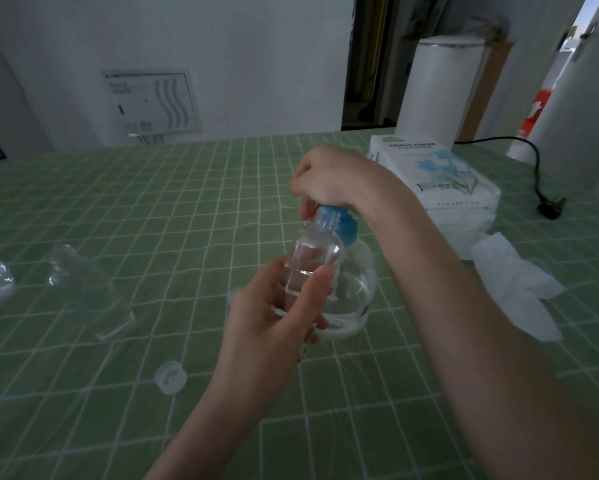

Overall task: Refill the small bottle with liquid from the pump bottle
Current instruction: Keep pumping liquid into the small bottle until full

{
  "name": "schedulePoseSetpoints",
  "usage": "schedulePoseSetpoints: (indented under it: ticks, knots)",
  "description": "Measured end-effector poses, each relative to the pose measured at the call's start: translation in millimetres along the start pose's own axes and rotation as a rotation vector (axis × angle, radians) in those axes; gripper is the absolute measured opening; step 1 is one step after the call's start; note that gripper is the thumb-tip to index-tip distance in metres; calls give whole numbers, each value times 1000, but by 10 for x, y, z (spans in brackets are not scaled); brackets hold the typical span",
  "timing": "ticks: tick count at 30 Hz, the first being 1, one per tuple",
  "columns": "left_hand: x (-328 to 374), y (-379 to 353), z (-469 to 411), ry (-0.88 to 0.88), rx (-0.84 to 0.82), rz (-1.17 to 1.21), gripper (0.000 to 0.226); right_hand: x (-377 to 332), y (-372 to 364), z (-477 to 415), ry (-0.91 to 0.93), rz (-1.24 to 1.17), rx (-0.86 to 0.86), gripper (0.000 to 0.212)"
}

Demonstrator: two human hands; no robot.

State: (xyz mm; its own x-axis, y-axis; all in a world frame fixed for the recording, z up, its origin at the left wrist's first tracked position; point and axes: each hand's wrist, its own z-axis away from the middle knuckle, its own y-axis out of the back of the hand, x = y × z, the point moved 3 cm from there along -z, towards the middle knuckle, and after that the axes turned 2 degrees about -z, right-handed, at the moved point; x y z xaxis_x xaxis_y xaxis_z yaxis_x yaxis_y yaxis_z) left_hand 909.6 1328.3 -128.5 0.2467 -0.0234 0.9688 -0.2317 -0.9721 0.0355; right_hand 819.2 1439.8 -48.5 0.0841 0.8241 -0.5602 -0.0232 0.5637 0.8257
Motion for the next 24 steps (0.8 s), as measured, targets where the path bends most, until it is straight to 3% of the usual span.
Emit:
schedulePoseSetpoints:
  ticks: [13, 18, 24]
  knots:
    - [-33, 3, 3, 2, -3, -5, 28, -9, 44, 20, 19, -11, 42, 27]
    - [-21, -5, -5, -3, -10, 3, 17, -22, 19, 10, -3, -4, 7, 27]
    - [-39, 3, 7, 16, 2, 3, 24, 21, -35, 22, -16, 3, -16, 30]
